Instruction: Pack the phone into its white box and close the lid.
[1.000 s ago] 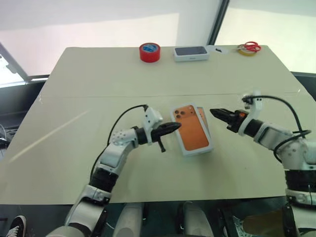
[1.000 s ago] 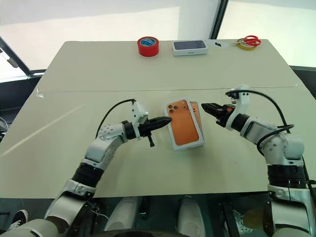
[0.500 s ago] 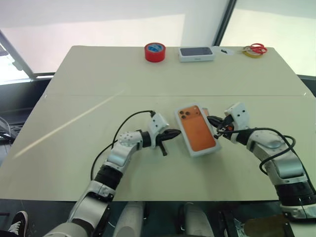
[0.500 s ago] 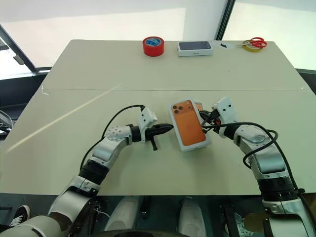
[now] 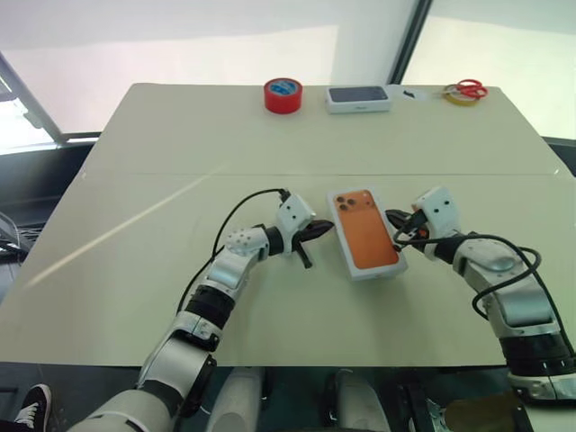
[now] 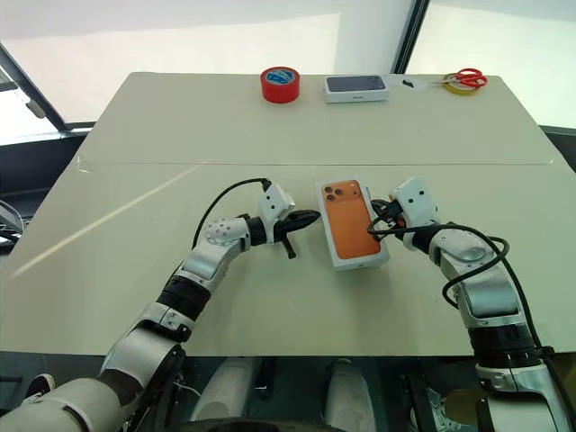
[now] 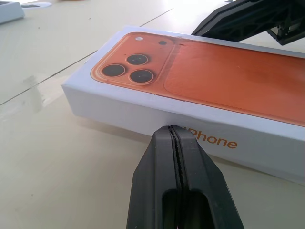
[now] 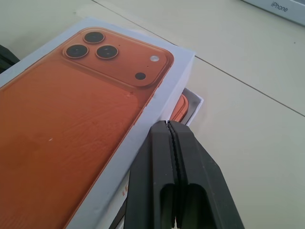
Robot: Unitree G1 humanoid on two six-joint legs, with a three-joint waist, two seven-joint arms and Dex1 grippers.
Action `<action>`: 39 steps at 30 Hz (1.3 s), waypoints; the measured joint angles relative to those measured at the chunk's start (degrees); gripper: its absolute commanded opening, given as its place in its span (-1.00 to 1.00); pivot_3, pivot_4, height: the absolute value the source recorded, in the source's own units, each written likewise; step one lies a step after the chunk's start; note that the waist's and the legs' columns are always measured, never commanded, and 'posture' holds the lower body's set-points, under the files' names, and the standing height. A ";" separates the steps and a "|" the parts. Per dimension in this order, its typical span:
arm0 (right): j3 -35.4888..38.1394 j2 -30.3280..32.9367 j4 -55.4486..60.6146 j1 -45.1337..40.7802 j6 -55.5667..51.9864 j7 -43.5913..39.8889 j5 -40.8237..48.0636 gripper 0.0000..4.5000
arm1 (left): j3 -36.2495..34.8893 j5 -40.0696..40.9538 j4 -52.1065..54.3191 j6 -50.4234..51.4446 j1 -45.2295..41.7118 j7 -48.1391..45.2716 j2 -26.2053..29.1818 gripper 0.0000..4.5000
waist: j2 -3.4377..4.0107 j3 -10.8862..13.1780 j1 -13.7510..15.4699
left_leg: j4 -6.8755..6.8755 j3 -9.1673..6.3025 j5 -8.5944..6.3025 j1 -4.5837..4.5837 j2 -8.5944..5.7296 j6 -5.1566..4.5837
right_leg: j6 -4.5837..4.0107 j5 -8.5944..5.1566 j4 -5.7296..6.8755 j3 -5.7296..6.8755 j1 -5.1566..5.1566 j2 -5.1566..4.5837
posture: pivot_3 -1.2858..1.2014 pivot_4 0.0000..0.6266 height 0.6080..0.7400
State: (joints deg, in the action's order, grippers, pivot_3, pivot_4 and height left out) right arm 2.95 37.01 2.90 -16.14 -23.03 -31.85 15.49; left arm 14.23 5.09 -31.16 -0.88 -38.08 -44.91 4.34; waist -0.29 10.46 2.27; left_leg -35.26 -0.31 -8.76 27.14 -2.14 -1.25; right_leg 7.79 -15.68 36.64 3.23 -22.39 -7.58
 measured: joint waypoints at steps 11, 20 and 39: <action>-0.16 -0.95 -4.14 -1.91 2.79 1.14 -6.24 -0.98 | -0.95 -1.33 -6.70 -1.04 -3.65 3.51 -3.46 -1.00 | 0.00 0.00 -0.04 | -0.02 0.00 0.00 -0.01 -0.02 0.00 | 0.02 0.01 0.07 0.01 0.00 0.00 | 0.03 -0.52 1.00; -1.54 -3.60 -6.79 -4.76 4.23 3.03 -9.72 -0.98 | -1.65 -1.92 -8.09 -1.39 -4.39 3.84 -3.83 -1.00 | 0.00 0.00 -0.04 | -0.05 0.00 0.01 -0.02 -0.03 0.01 | 0.03 0.01 0.23 0.00 -0.04 0.00 | 0.03 -0.52 1.00; -0.99 3.47 5.18 8.22 6.14 -10.90 -4.23 -0.98 | 3.57 -5.77 -8.63 5.10 -9.87 3.17 -5.38 -1.00 | -0.04 -0.06 -0.09 | -0.11 0.02 -0.04 -0.25 -0.02 -0.02 | 0.10 -0.05 0.33 -0.01 0.15 0.00 | 0.03 -0.52 1.00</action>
State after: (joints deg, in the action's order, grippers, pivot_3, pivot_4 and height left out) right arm 1.96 40.48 8.09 -7.93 -16.89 -42.76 11.26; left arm 17.80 -0.67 -39.80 4.22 -47.95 -41.74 -1.04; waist -0.33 10.40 2.17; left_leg -35.37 -0.29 -8.80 26.89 -2.15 -1.26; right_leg 7.89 -15.73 36.97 3.22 -22.24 -7.58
